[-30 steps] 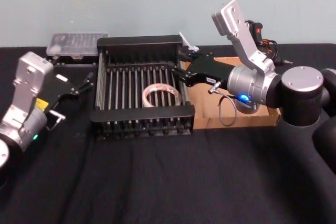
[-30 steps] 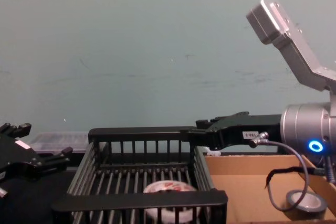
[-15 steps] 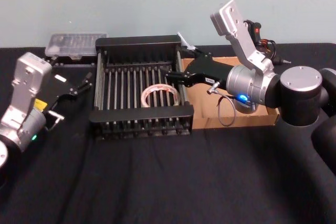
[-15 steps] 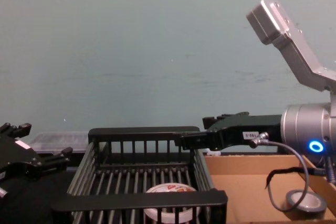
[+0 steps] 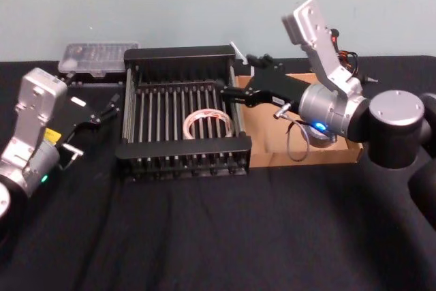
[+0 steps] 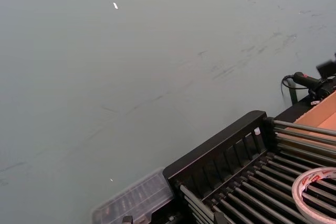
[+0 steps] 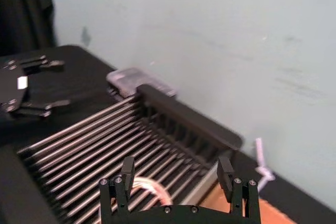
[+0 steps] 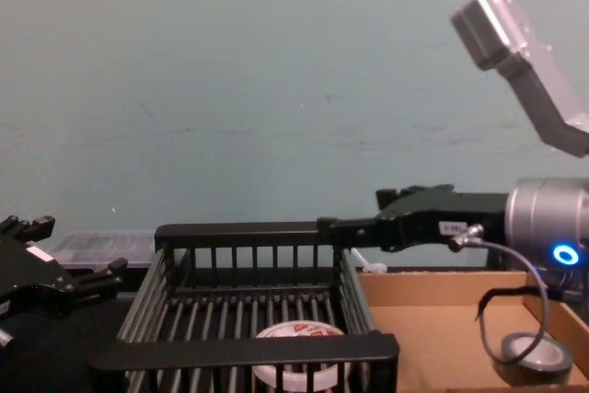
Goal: Pick up the white tape and place it into the black box , Pick up the silver tape and place it into the brown box.
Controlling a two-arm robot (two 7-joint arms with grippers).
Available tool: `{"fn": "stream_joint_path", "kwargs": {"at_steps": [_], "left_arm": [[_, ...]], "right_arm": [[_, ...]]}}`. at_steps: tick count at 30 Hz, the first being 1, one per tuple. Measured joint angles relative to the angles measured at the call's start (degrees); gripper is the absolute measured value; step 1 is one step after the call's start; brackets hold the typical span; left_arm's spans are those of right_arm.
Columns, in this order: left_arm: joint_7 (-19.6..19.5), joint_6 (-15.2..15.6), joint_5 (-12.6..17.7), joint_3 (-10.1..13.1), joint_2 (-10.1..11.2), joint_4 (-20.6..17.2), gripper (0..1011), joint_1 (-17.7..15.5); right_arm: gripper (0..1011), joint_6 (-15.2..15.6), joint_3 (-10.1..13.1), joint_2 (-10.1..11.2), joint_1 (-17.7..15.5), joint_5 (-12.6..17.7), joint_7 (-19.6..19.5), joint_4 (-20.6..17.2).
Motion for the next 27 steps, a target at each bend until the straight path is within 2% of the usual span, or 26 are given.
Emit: {"fn": "stream_joint_path", "kwargs": {"at_steps": [1, 5, 9, 12, 18, 23, 27], "left_arm": [[0.0, 0.0, 0.0, 0.0, 0.0, 0.0, 1001, 0.0], [0.0, 0.0, 0.0, 0.0, 0.0, 0.0, 1001, 0.0], [0.0, 0.0, 0.0, 0.0, 0.0, 0.0, 1001, 0.0], [0.0, 0.0, 0.0, 0.0, 0.0, 0.0, 1001, 0.0], [0.0, 0.0, 0.0, 0.0, 0.0, 0.0, 1001, 0.0], [0.0, 0.0, 0.0, 0.0, 0.0, 0.0, 1002, 0.0], [0.0, 0.0, 0.0, 0.0, 0.0, 0.0, 1001, 0.0]], "right_arm": [[1002, 0.0, 0.0, 0.0, 0.0, 0.0, 0.0, 0.0], [1002, -5.1, 2.1, 0.3, -3.3, -2.3, -4.4, -2.2], [1002, -8.5, 3.8, 0.9, -6.3, -4.1, -7.7, -4.0], [1002, -9.8, 5.0, 1.6, -8.6, -5.1, -9.5, -5.5], [1002, -10.1, 7.4, 2.9, -13.4, -6.3, -12.1, -8.5], [1000, -9.5, 9.6, 3.2, -16.9, -6.4, -13.7, -10.0], [1002, -9.3, 10.5, 3.1, -18.5, -6.5, -14.3, -10.3]]}}
